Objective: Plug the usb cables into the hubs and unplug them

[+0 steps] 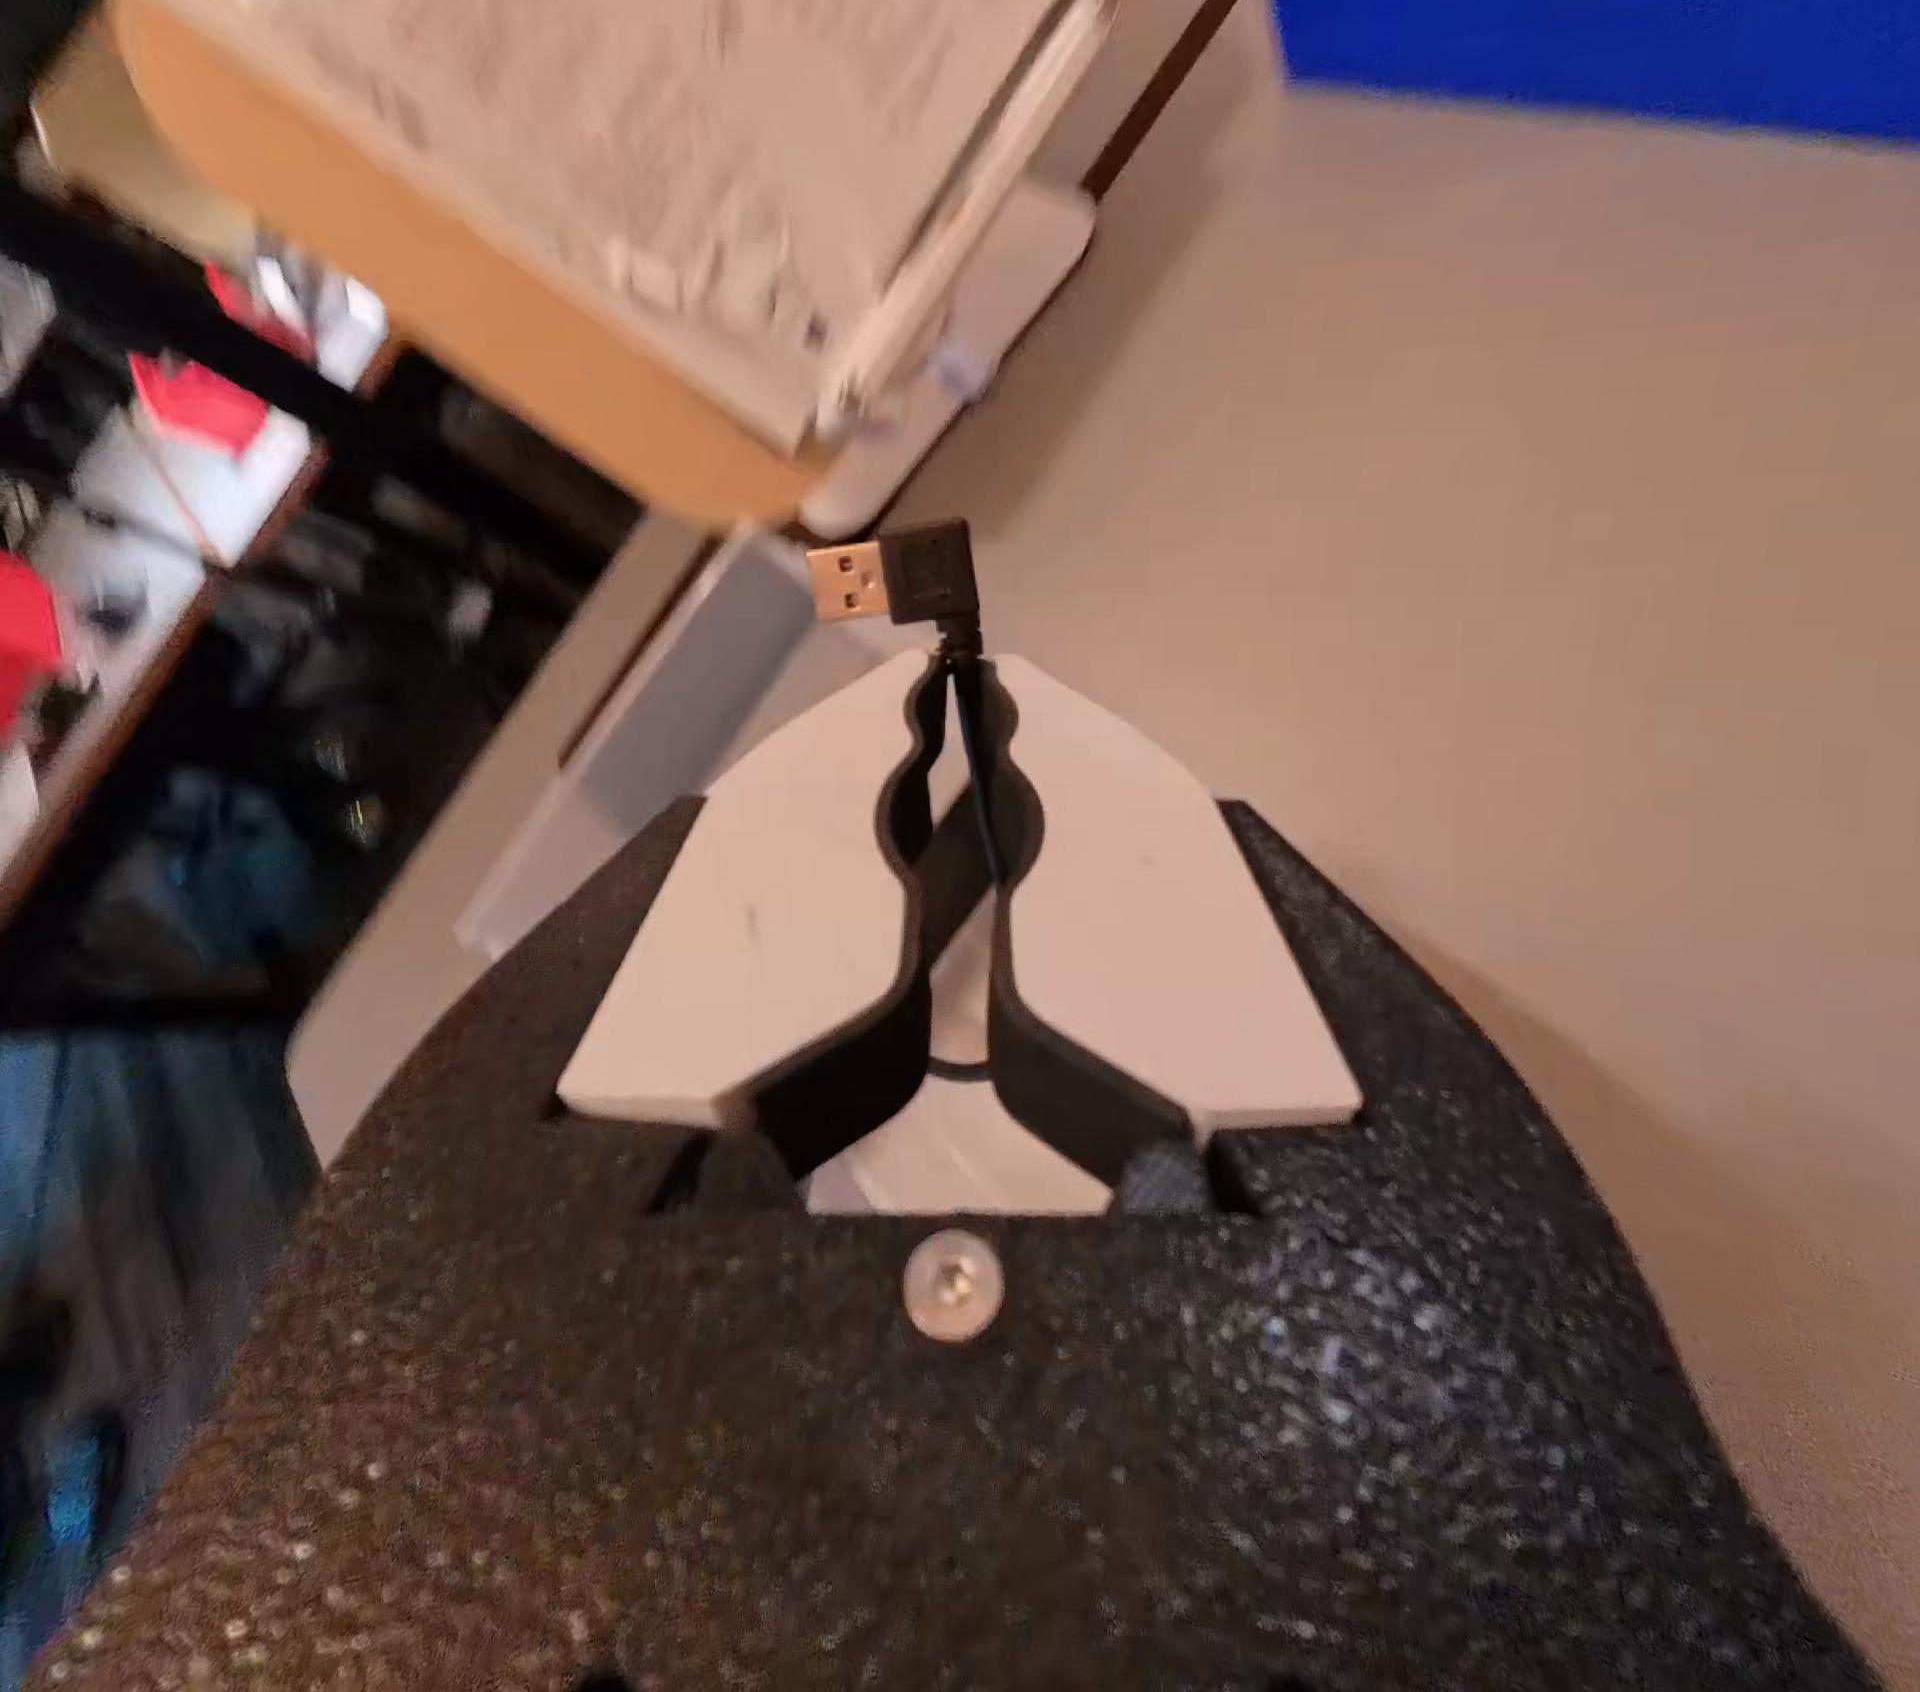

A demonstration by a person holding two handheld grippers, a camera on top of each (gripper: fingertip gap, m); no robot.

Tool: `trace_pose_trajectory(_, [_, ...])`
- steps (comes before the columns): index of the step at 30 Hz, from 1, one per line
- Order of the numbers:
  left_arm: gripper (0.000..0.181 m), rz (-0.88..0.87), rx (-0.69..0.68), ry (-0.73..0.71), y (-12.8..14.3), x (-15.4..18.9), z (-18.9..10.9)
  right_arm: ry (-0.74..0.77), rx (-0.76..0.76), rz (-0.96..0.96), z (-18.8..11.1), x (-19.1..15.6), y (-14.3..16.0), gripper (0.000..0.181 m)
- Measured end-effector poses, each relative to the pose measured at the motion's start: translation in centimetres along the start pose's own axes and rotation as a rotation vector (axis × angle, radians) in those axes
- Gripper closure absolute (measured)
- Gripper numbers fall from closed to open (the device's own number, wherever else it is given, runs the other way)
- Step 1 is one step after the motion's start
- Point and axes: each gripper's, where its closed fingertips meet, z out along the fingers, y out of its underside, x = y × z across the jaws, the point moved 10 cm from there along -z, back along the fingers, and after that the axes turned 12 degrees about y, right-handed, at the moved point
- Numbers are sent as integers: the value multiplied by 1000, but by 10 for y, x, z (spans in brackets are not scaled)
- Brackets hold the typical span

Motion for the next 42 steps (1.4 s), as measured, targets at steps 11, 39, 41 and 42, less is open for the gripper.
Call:
trace_pose_trajectory(11, [176, 928, 37, 573, -24, 128, 62, 52, 44, 1, -16, 6, -7, 109])
trace_pose_trajectory(39, [154, -158, -264, 588, 46, 216, 128, 7, 1, 4, -5, -2, 4, 109])
trace_pose_trajectory(41, [161, -189, -255, 540, 49, 216, 128, -5, 1, 0, -4, -2, 4, 109])
trace_pose_trajectory(42, [163, -211, -247, 526, 50, 217, 127, -5, -1, -3, -3, -3, 5, 109])
